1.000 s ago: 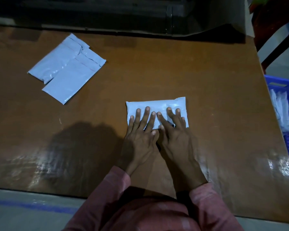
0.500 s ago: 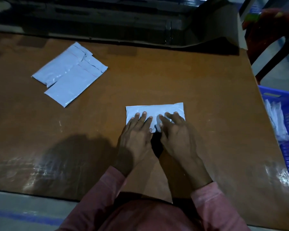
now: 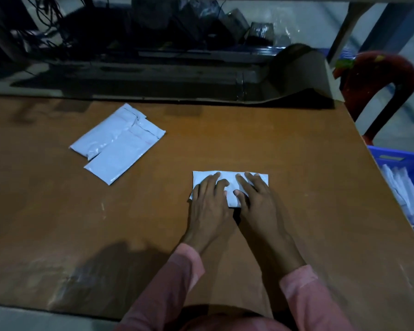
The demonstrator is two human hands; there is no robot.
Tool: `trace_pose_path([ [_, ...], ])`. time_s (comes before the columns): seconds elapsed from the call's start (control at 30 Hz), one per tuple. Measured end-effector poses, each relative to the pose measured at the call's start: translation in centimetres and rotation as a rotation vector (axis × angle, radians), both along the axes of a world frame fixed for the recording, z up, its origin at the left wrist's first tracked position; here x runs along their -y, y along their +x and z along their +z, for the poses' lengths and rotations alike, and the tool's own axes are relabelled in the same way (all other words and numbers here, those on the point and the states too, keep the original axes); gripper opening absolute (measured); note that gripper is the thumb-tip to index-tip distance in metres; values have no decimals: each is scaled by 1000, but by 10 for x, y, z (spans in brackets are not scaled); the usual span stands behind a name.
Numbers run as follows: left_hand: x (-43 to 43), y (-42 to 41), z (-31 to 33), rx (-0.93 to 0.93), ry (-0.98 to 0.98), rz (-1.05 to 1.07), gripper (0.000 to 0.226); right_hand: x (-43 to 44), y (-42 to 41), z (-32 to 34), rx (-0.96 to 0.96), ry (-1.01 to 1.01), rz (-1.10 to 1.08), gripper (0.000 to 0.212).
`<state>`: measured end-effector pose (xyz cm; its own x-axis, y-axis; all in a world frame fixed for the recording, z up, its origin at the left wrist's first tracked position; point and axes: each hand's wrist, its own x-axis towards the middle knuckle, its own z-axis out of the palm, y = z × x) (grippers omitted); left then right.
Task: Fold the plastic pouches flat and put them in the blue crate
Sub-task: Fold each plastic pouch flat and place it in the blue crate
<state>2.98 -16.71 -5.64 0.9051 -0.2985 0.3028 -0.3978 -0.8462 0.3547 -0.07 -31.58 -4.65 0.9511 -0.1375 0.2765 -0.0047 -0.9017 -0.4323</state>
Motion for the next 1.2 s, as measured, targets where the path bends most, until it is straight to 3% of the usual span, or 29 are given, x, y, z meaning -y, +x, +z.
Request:
trace_pose_path([
  [0.43,-1,-1,1,-44,-25,-33,42,0,15,1,-146,-101,35,54],
  [0.57,-5,-14,1,-71,-21,-9,55,-4,9,1,-147,-212,23,60],
  [0.77,-16,-34,-12,-68,49,6,70,-11,-9,-1,-136,-181,26,64],
  [0.97,-19,-39,-17,-29,65,-4,62,-9,-31,-2,-198,-219,92,81],
  [1.13,-16,-33,-17,-48,128,-49,60,0,-19,0,-237,-122,111,59],
  [1.2,-15,-31,-19,-56,134,-34,61,0,-18,-6,-210,-109,103,59],
])
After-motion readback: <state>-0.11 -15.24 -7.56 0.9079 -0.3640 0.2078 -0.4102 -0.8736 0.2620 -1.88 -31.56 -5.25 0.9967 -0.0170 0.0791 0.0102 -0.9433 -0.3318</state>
